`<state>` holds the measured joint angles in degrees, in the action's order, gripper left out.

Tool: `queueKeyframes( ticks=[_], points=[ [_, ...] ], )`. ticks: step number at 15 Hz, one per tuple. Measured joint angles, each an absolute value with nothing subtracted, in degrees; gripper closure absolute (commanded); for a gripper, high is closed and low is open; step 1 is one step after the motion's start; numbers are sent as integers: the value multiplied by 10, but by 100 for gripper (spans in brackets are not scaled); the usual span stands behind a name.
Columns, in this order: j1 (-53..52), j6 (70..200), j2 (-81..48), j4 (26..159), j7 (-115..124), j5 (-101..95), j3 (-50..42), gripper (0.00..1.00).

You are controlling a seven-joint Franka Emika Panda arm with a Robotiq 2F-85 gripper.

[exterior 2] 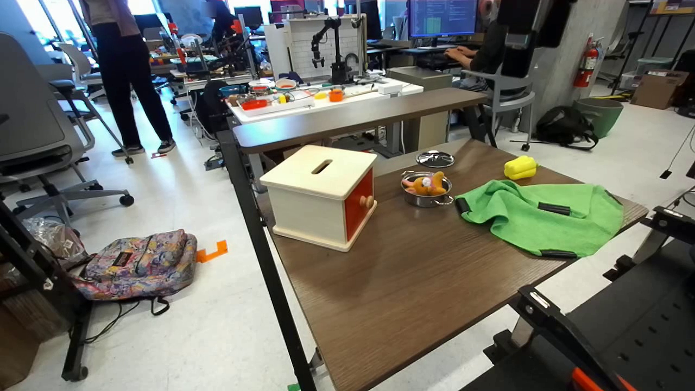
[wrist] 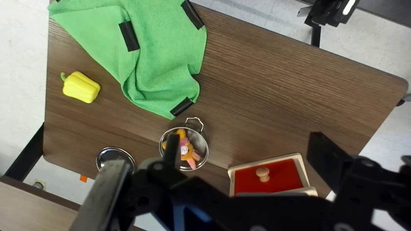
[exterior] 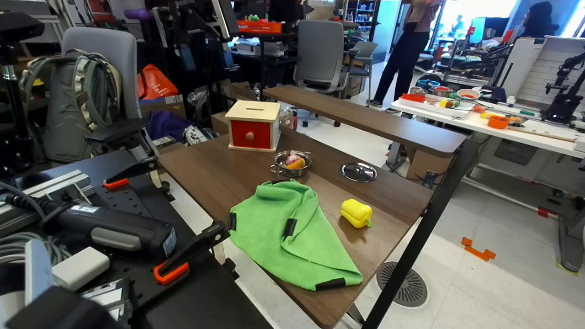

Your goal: Open the drawer on the table

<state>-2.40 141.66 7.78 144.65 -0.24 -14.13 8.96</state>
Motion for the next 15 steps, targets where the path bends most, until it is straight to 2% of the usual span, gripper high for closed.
queueKeyframes(
  ticks=[15],
  points=[
    [-40,1462,-137,1332,-31,-185,74,0]
  ],
)
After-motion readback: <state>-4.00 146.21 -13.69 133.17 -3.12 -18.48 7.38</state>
